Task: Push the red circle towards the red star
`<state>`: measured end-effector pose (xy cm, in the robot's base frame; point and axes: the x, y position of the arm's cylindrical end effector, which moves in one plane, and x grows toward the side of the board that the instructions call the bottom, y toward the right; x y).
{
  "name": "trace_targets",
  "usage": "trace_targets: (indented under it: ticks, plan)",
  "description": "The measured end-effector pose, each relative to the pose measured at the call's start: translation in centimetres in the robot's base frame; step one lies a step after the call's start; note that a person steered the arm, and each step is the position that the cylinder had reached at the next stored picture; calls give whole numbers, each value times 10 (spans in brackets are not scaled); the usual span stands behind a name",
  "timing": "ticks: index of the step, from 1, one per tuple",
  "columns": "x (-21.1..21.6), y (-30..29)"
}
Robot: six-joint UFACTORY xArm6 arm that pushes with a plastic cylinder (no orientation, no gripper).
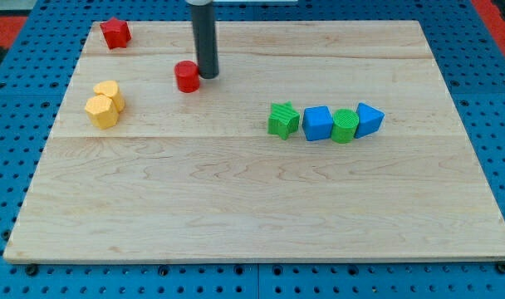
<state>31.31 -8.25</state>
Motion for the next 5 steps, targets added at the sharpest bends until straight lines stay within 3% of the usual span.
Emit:
trace_targets:
  ticks: [2, 3, 5]
  plan:
    - [55, 25]
    - [39, 3]
    - [-54, -43]
